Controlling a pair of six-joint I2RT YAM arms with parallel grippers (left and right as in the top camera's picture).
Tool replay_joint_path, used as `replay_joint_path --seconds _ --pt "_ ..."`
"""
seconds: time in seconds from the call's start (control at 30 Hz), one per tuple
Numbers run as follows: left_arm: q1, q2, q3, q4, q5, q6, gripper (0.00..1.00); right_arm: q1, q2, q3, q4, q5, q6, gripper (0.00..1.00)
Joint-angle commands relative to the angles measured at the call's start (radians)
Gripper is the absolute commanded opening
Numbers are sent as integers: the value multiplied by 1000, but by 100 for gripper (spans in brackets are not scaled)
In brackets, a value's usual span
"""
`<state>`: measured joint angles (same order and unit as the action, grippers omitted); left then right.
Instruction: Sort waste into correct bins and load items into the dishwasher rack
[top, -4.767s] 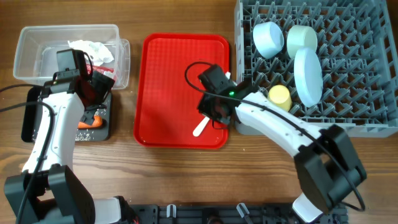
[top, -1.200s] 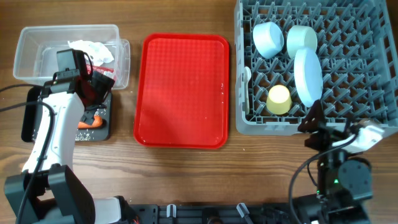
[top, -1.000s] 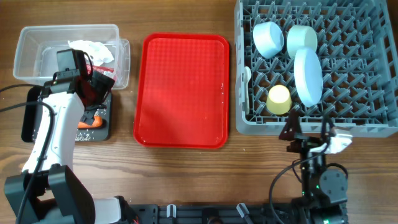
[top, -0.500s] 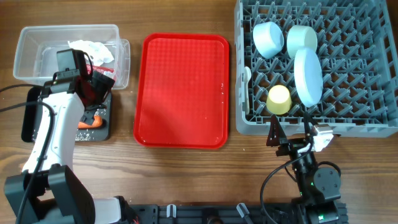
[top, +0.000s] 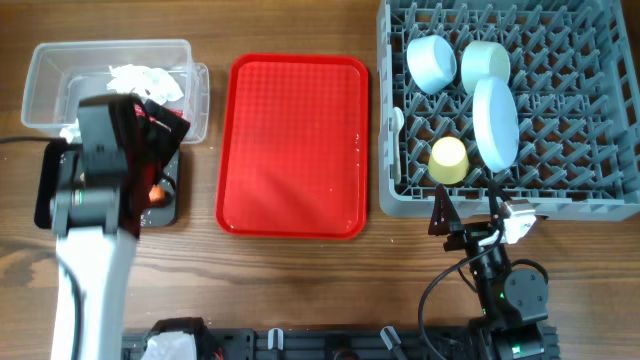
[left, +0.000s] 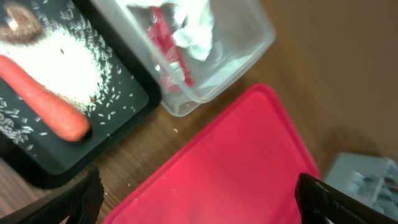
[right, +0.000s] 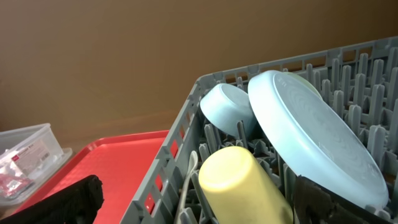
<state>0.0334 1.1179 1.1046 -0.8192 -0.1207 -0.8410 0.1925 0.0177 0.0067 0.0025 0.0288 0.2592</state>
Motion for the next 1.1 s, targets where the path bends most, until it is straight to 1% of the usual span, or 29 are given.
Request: replay_joint_path --seconds 0.0,0.07,0.1,0.13,0.17,0.23,0.3,0.4,0.47,0.5,0.53,0.6,0.63,0.67,0.8,0.93,1.03,1.07 --pt "-68 -297 5 -99 -169 5 100 -5 -14 -2 8 -16 -16 100" --pt "-53 -418 -25 -100 -139 127 100 -5 -14 -2 8 -16 -16 100" --pt "-36 -489 -72 -68 -112 188 100 -5 -14 -2 8 -16 -16 100" --pt "-25 -541 -118 -27 -108 217 100 -5 -14 -2 8 -16 -16 100" --pt "-16 -628 -220 76 -108 276 100 -5 -14 -2 8 -16 -16 100" --pt "-7 -752 -389 257 -76 349 100 -5 -14 -2 8 -16 -16 100" --pt "7 -826 -535 444 -7 367 100 -5 -14 -2 8 -16 -16 100" --pt "8 -884 -752 715 47 367 100 -5 -14 -2 8 -16 -16 100" --pt "8 -913 -838 812 69 370 100 -5 -14 -2 8 -16 -16 100" --pt "8 -943 -889 872 106 423 100 -5 -14 -2 8 -16 -16 100" --pt "8 -971 -919 898 129 474 100 -5 -14 -2 8 -16 -16 100" --pt "9 -1009 -942 898 156 551 100 -5 -14 -2 8 -16 -16 100" --pt "10 -1033 -954 895 178 608 100 -5 -14 -2 8 -16 -16 100" --pt "12 -1045 -960 890 185 629 100 -5 -14 -2 8 -16 -16 100" --pt "27 -1092 -1046 883 192 632 100 -5 -14 -2 8 -16 -16 100" --pt "30 -1104 -1099 872 230 632 100 -5 -14 -2 8 -16 -16 100" --pt "30 -1115 -1099 755 229 632 100 -5 -14 -2 8 -16 -16 100" --pt "30 -1115 -1099 748 228 632 100 -5 -14 -2 8 -16 -16 100"
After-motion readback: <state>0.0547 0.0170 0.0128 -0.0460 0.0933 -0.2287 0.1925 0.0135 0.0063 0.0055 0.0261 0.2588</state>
